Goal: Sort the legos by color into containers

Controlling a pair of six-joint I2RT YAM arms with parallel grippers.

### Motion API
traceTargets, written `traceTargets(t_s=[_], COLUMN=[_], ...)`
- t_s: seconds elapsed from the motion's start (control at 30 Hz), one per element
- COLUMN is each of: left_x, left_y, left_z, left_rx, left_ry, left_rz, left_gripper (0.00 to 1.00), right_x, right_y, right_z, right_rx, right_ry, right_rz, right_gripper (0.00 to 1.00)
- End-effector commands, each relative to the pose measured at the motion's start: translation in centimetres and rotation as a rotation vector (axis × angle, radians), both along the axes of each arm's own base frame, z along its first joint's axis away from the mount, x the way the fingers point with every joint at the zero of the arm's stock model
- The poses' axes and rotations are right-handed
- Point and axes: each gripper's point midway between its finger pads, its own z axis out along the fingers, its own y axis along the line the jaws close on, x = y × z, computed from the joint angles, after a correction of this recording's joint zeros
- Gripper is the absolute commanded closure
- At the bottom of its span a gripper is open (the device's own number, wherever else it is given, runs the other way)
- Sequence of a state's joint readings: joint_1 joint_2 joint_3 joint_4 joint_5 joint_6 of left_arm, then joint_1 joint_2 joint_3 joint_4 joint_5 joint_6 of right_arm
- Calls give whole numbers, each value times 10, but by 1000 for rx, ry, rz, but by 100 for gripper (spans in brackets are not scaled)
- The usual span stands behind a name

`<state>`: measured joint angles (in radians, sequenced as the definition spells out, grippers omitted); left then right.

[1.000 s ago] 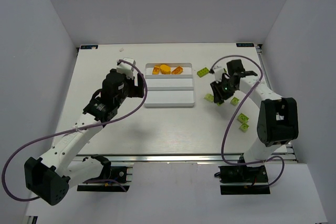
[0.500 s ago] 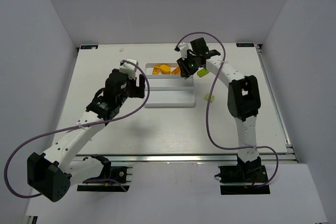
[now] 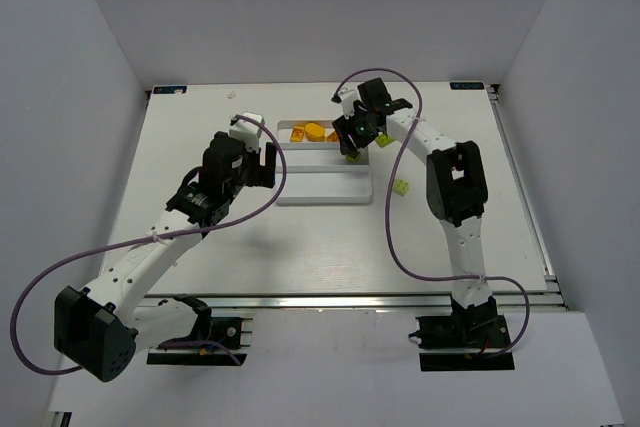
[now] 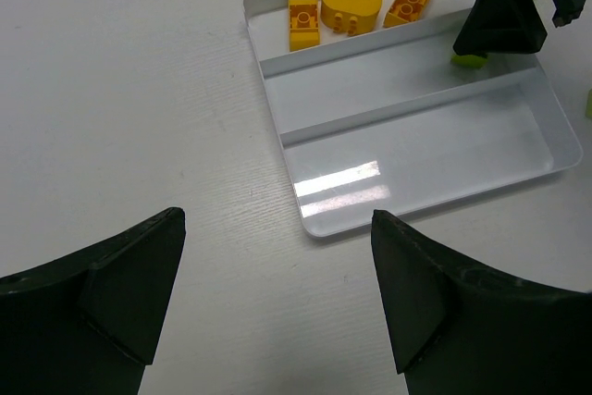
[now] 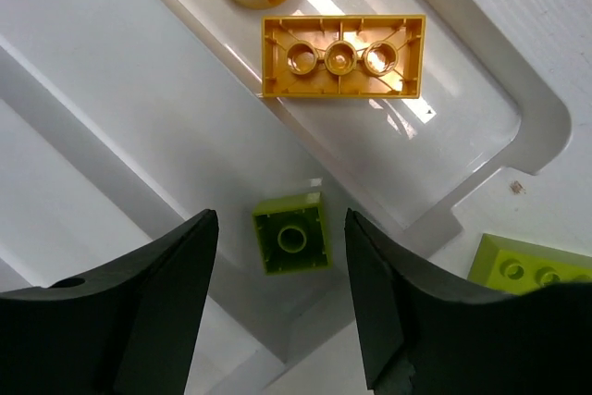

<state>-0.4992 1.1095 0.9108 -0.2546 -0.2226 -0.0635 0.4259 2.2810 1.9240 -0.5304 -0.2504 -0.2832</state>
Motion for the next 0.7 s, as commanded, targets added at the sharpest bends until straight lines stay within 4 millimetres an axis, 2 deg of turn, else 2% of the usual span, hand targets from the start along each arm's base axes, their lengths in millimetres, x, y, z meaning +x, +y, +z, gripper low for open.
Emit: traceTargets(t_s=[0.0, 0.07, 0.1, 0.13, 0.2, 0.27, 0.33, 0.4, 0.5, 0.53, 0.57, 0.6, 0.63, 0.67], left_x=[1, 1, 1, 1, 0, 0, 0, 0, 0, 0, 0, 0, 0, 0], left_y=[3, 2, 2, 2, 2, 1, 1, 0, 0, 0, 0, 0, 1, 0], left_z=[2, 2, 2, 3, 3, 4, 5, 4, 4, 5, 5, 4, 5, 4], left_rx=[4, 3, 3, 1, -2, -5, -6, -7, -6, -8, -6, -5, -6, -6], left_ry=[-14, -13, -13, -14, -16, -18, -19, -14, -15, -18, -17, -16, -19, -15], left_rz=[7, 5, 5, 4, 1, -3, -5, -8, -9, -9, -6, -6, -5, -7], left_gripper=[9, 9, 9, 9, 9, 9, 9, 9, 9, 9, 9, 9, 9, 9], right_x=[4, -1, 0, 2, 4, 9, 14, 11, 16, 20, 23, 25, 33, 42], right_y=[3, 0, -8, -11, -36, -54, -73, -77, -83, -86, -86, -88, -91, -100], right_z=[62, 68, 83, 88, 94, 101, 95, 88, 90, 92, 91, 89, 96, 90], right_rx=[72, 75, 83, 85, 83, 87, 81, 95, 76, 59, 49, 32, 2, -53], right_ry=[-99, -106, -132, -150, -160, -180, -145, -92, -139, -164, -176, -183, -225, -255], right_rz=[-3, -7, -22, -38, -128, -211, -330, -356, -282, -265, -237, -209, -193, -163], right_gripper=[36, 36, 36, 37, 42, 53, 62, 62, 47, 32, 24, 20, 14, 11])
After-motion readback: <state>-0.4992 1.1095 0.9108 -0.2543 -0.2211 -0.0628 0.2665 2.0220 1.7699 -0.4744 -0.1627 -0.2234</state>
